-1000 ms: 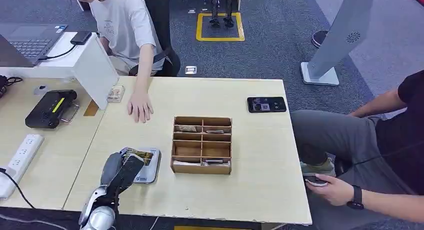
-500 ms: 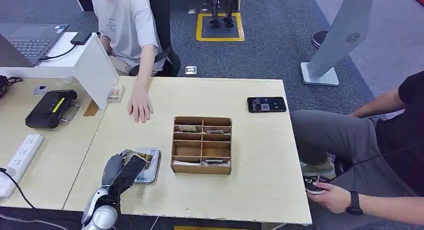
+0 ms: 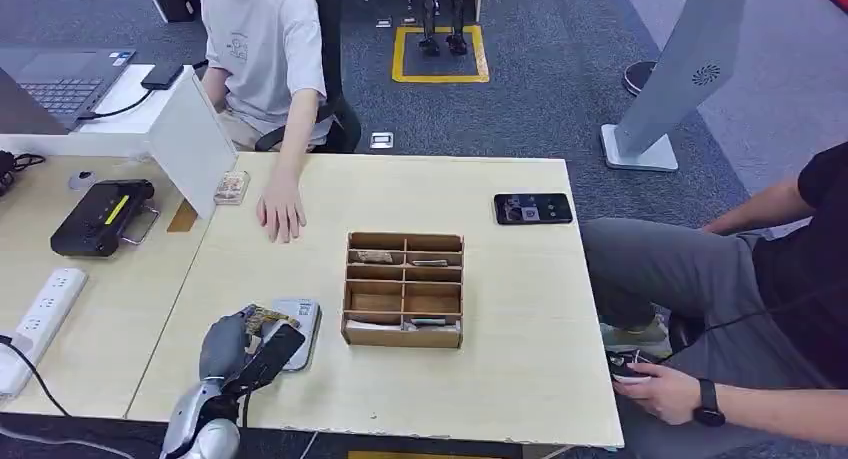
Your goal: Pass the card to the sensor for recognition and then transmit it.
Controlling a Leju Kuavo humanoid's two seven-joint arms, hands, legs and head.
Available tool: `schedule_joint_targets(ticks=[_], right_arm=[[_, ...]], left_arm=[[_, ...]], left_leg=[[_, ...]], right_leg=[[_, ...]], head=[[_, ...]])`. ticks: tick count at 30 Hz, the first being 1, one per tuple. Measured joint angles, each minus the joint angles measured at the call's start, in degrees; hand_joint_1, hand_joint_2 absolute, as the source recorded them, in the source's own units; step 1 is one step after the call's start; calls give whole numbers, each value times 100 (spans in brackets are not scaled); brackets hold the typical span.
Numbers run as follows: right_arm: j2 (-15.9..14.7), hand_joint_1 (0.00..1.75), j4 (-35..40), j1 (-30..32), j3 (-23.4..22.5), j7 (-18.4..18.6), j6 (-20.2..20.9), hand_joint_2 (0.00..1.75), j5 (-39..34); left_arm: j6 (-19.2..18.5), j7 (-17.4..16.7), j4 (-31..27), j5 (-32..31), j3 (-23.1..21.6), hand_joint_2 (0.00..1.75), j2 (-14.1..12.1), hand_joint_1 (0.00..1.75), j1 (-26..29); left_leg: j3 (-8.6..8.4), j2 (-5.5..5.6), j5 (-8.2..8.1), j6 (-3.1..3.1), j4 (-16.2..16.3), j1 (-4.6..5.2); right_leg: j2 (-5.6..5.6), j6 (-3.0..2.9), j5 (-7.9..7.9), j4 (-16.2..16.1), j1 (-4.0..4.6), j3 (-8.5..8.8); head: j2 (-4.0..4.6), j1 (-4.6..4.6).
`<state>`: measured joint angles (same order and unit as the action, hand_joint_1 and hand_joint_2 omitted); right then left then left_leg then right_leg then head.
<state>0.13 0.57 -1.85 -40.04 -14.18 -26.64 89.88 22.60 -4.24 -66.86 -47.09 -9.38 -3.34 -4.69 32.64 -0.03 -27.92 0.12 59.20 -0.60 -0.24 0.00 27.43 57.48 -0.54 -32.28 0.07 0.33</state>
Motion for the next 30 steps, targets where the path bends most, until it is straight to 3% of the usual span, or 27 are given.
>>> schedule_joint_targets(ticks=[13,22,30], right_arm=[[0,0,-20,-1,11,57,-2,175,-35],[0,0,-35,3,11,2,0,175,-11],[0,0,-35,3,11,-74,2,175,0]], left_arm=[[76,-76,122,-332,-20,175,50,175,-18],[-399,850,-124,1055,-24,175,116,175,93],[-590,1760,-895,2257,-52,175,28,175,186]], left_leg=[[-9,0,1,0,-1,0],[-7,2,2,1,-1,0],[1,2,2,0,1,-1]], right_leg=[[1,0,0,0,0,11],[3,0,-1,0,0,11],[3,0,0,0,1,-1]], head=[[0,0],[0,0],[0,0]])
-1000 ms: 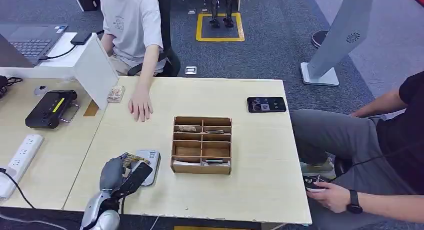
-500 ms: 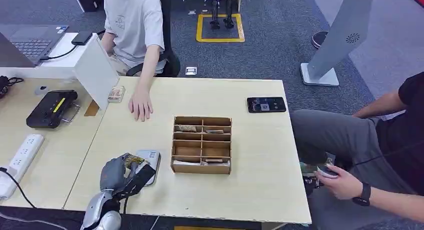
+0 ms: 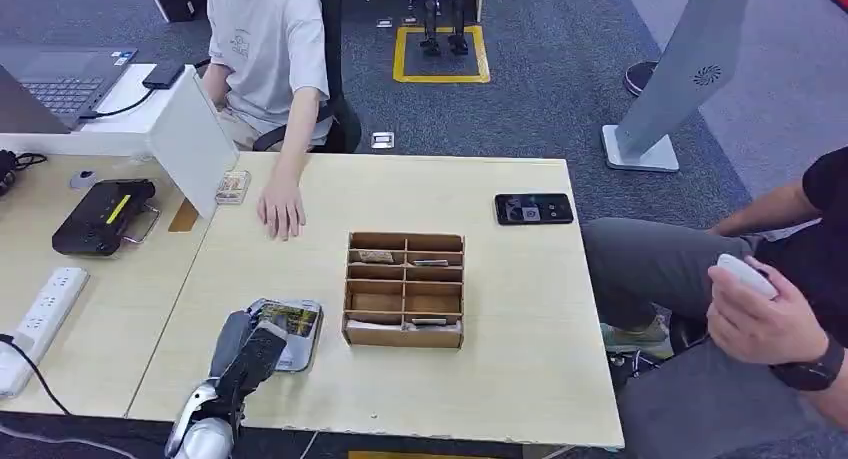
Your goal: Pass the card to the sensor for recognition and then transmit it.
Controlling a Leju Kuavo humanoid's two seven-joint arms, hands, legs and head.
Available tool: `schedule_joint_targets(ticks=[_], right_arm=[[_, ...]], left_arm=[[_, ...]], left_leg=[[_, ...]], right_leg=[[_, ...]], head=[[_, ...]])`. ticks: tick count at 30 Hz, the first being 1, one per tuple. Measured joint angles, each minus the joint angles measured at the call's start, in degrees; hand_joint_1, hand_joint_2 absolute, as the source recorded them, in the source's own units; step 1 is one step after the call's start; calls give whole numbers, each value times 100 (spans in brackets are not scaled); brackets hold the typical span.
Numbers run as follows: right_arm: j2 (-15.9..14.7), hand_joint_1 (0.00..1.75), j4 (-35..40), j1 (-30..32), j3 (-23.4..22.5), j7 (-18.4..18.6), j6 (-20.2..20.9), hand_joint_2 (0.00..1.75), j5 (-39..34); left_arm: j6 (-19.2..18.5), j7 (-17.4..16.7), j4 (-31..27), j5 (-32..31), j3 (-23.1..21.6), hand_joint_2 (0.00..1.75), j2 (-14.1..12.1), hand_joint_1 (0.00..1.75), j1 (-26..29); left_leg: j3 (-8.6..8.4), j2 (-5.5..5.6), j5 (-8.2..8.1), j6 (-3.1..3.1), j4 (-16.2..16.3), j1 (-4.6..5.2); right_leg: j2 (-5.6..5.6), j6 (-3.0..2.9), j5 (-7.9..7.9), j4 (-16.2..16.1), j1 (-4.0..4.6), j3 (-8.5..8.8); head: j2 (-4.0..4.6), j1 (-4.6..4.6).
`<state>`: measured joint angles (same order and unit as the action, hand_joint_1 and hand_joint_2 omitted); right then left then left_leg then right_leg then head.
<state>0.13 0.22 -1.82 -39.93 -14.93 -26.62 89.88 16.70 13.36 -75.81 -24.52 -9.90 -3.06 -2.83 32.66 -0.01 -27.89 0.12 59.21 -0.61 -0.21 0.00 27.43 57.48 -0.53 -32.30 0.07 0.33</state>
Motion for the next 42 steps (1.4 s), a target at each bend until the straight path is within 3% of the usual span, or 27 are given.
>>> schedule_joint_targets(ticks=[9,12,20,22,25,31,42], right_arm=[[0,0,0,-11,0,-7,11,175,2],[0,0,0,-13,0,-15,9,175,2],[0,0,53,-46,155,37,269,175,2],[0,0,113,-48,212,37,391,175,2],[0,0,234,-51,350,44,604,175,4],[15,0,470,-83,531,9,907,175,13],[61,0,549,10,649,39,920,175,13]], left_arm=[[-61,22,-601,152,-7,175,-138,175,-140],[74,266,-762,272,-7,175,-229,175,-248],[54,-33,-1101,161,118,175,-1012,175,-1814],[100,-212,-1079,-248,153,175,-1245,175,-2301],[525,-249,-829,-1193,166,175,-1532,175,-2913],[1342,-249,-107,-2645,94,175,-1729,175,-3190],[1486,-311,414,-3017,-105,175,-1943,175,-3271]], left_leg=[[0,-1,0,-1,0,0],[3,0,2,1,0,-1],[13,7,27,-6,0,-10],[24,8,35,-16,0,-15],[22,7,35,-16,0,-10],[22,-1,35,-16,0,-10],[26,-2,34,-17,0,-11]], right_leg=[[-1,-1,0,0,0,0],[0,-1,0,0,1,-4],[5,-14,-15,4,8,-10],[7,-20,-25,4,15,-20],[4,-21,-27,4,14,-21],[-3,-21,-27,4,14,-27],[-6,-21,-27,4,14,-32]], head=[[0,0],[0,0],[0,-11],[0,-2],[0,-9],[0,-11],[0,-11]])
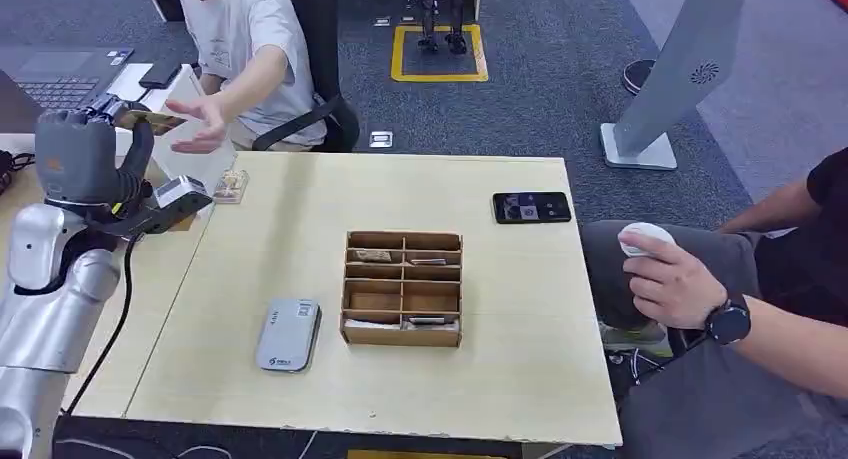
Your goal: Pass the card to the sensor for recognition and then transmit it.
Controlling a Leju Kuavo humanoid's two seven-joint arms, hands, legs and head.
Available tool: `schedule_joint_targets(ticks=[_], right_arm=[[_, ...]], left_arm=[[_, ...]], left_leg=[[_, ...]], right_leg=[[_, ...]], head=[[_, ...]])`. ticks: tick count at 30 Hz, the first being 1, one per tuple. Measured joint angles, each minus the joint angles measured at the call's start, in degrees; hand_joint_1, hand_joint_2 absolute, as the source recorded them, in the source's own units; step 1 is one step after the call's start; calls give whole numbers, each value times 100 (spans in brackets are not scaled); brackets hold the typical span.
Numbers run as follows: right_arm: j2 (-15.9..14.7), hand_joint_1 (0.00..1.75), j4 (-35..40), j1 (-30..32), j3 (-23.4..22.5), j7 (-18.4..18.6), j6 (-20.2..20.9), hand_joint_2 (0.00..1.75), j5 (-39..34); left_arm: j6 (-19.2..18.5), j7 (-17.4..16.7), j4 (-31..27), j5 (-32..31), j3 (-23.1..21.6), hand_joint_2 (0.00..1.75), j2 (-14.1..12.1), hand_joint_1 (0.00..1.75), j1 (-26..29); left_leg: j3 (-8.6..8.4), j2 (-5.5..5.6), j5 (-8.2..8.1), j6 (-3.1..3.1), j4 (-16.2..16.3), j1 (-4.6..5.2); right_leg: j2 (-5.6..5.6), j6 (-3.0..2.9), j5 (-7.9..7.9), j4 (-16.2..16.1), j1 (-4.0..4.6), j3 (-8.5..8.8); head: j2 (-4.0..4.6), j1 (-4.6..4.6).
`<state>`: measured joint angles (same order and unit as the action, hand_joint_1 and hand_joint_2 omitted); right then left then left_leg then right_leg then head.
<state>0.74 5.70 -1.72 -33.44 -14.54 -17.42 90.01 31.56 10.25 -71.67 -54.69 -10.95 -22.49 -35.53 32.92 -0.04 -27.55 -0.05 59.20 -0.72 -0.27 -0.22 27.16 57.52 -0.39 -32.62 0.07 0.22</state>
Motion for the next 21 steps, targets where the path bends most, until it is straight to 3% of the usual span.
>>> schedule_joint_targets(ticks=[9,10,21], right_arm=[[4,0,0,25,48,2,-7,175,0],[4,0,0,25,48,-4,-15,175,0],[28,0,-18,11,48,-59,-151,175,0]], left_arm=[[39,-2,164,-72,-57,175,-13,175,-2],[39,-7,190,-105,-68,175,-17,0,-2],[70,-26,334,155,-142,175,-35,0,36]], left_leg=[[0,0,0,0,0,0],[0,0,0,0,0,0],[2,0,0,0,0,0]], right_leg=[[0,0,0,0,0,0],[1,0,0,0,0,0],[1,0,0,0,0,0]], head=[[0,2],[0,0],[0,2]])
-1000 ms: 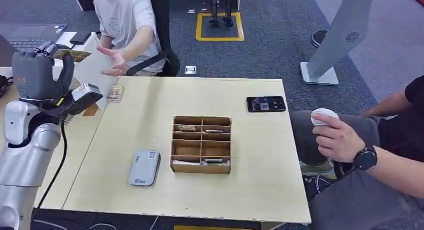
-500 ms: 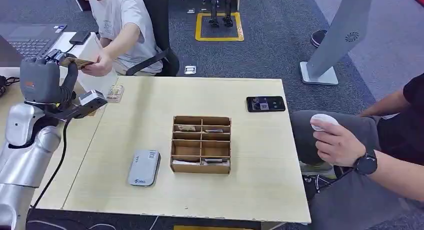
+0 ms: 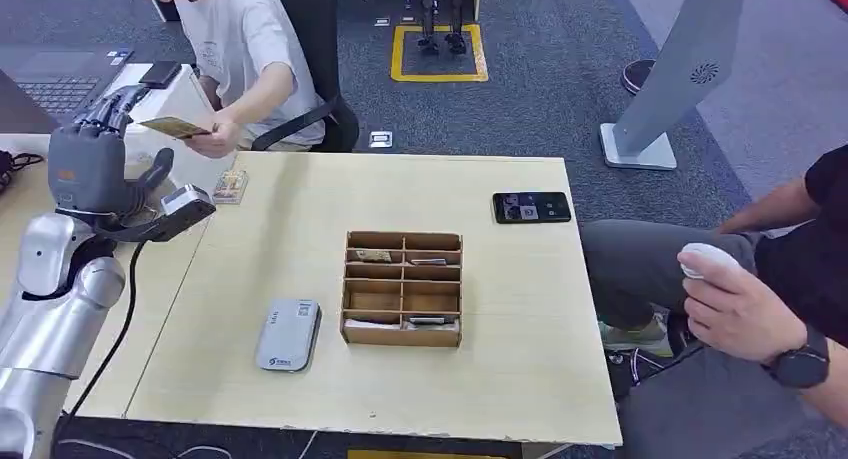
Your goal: Pass the card to the sensor for recognition and then transmit it.
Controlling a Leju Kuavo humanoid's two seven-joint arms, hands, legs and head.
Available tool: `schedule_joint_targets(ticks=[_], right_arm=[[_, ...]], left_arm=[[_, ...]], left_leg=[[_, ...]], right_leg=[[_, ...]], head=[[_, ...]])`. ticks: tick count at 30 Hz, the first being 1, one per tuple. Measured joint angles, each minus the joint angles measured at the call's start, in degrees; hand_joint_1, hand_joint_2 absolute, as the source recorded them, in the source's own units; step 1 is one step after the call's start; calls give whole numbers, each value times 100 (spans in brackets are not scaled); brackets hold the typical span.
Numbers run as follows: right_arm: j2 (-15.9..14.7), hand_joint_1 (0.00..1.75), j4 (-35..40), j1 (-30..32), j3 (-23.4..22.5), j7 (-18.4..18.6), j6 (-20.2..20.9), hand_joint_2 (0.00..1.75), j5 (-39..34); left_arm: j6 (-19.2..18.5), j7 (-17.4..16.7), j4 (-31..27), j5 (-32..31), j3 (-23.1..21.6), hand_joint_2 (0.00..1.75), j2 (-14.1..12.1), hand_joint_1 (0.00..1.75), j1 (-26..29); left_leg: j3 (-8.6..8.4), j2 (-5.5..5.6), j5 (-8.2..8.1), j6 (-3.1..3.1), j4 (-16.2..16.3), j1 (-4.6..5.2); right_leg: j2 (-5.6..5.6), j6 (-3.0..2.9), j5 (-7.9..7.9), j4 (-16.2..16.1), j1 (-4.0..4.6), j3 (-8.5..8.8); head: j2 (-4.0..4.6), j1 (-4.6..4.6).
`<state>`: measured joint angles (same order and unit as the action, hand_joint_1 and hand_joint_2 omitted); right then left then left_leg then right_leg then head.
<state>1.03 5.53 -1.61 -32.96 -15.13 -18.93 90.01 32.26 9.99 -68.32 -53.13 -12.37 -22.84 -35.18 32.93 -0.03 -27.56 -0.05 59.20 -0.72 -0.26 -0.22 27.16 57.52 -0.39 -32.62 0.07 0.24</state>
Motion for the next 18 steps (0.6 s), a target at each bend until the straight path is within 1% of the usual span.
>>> schedule_joint_targets(ticks=[6,9,13,16,18], right_arm=[[9,0,-4,-1,-9,7,-26,175,0],[9,0,-7,3,-18,35,-39,175,0],[9,0,-46,4,-44,63,-96,175,0],[7,0,-85,11,-57,101,-168,175,0],[7,0,-107,11,-70,105,-232,175,0]], left_arm=[[-74,-33,0,179,-2,175,37,0,11],[-204,-44,0,381,-2,175,44,0,45],[-700,186,-184,1113,0,175,35,0,248],[-1061,319,-562,1513,0,175,-35,0,501],[-1373,424,-849,1767,0,175,-110,0,670]], left_leg=[[0,0,0,0,0,0],[0,0,0,0,0,0],[0,-1,0,0,0,0],[2,-1,-1,-1,0,-1],[3,-1,-1,0,-1,0]], right_leg=[[0,0,0,0,0,0],[0,0,0,0,0,0],[-2,0,0,0,0,0],[-2,0,1,0,0,-1],[-2,0,1,0,0,-2]], head=[[0,0],[0,-2],[0,-2],[0,-2],[0,-2]])
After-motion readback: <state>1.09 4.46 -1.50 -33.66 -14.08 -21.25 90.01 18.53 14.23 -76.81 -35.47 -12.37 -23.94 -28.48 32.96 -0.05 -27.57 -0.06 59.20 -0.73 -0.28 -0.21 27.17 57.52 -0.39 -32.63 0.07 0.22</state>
